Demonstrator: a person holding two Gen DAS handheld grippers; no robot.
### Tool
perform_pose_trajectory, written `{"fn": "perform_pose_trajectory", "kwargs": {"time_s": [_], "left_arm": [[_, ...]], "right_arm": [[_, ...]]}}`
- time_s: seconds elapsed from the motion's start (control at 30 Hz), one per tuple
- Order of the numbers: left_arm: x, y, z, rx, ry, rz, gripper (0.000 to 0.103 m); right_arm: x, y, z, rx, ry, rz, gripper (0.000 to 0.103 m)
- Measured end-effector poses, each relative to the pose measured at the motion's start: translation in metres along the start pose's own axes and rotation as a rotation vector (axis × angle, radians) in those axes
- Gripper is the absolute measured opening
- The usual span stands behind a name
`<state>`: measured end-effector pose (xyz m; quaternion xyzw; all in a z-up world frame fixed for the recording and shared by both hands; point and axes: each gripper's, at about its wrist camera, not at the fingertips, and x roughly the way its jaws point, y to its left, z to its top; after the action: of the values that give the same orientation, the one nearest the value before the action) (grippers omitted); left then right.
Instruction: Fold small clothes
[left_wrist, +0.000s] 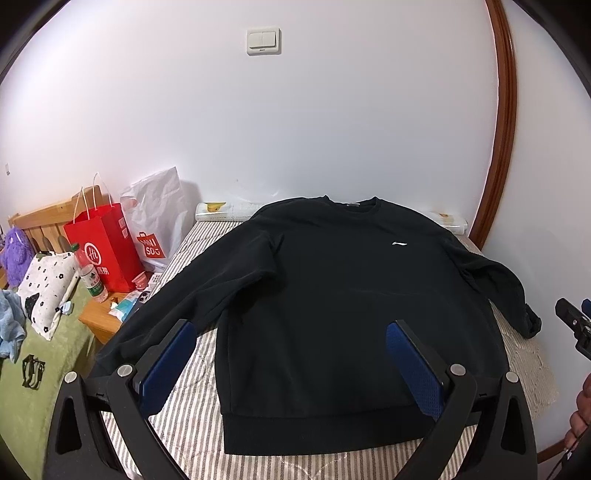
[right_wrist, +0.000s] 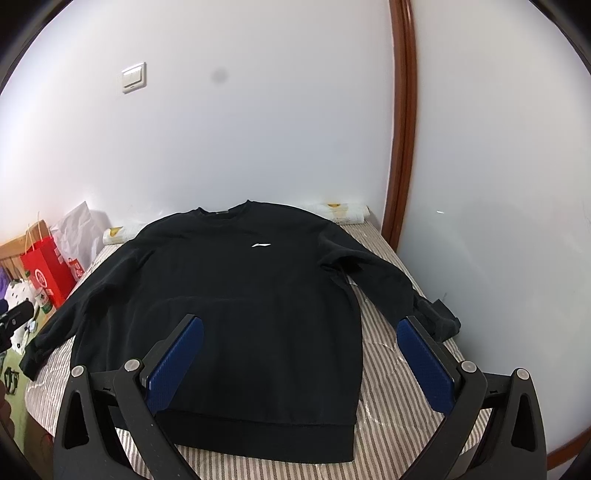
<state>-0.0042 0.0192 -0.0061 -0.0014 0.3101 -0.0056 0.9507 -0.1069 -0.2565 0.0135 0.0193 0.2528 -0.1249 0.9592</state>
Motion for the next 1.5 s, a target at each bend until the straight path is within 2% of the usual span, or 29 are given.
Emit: {"fn": "perform_pose_trajectory", "kwargs": {"time_s": [0.2, 0.37, 0.53, 0.63, 0.73, 0.97, 1.07, 1.2, 1.33, 1.43, 1.5], "left_arm": [[0.003, 0.004, 0.0, -0.007, 0.001, 0.003, 0.103], [0.014, 0.019, -0.005, -0.057, 0.009, -0.013, 0.103], [0.042, 0.044, -0.019, -0.108, 0.06, -0.009, 0.103], [0.057, 0.061, -0.031, -0.137, 0.084, 0.034, 0.103], [0.071, 0.086, -0.044, -0.187, 0.101, 0.102, 0.103], [0.101, 0.162, -0.071, -0.4, 0.134, 0.162, 0.1], [0.112, 0.182, -0.081, -0.463, 0.143, 0.172, 0.097], [0.131, 0.208, -0.091, -0.588, 0.148, 0.15, 0.093], [0.138, 0.215, -0.088, -0.62, 0.108, 0.178, 0.093], [0.151, 0.218, -0.085, -0.625, 0.126, 0.184, 0.093], [0.161, 0.219, -0.084, -0.627, 0.147, 0.198, 0.086]], "right_arm": [[0.004, 0.001, -0.001, 0.005, 0.008, 0.011, 0.103], [0.009, 0.007, -0.006, -0.002, 0.019, 0.032, 0.103], [0.026, 0.015, -0.015, -0.01, 0.037, 0.033, 0.103], [0.04, 0.021, -0.023, -0.015, 0.053, 0.044, 0.103], [0.054, 0.029, -0.03, -0.018, 0.064, 0.051, 0.103], [0.099, 0.055, -0.044, -0.022, 0.133, 0.105, 0.102], [0.117, 0.066, -0.049, -0.019, 0.154, 0.121, 0.102], [0.137, 0.077, -0.056, -0.018, 0.185, 0.141, 0.102], [0.151, 0.082, -0.062, -0.03, 0.211, 0.14, 0.102], [0.157, 0.077, -0.064, -0.029, 0.223, 0.136, 0.102], [0.161, 0.071, -0.065, -0.025, 0.228, 0.132, 0.102]]}}
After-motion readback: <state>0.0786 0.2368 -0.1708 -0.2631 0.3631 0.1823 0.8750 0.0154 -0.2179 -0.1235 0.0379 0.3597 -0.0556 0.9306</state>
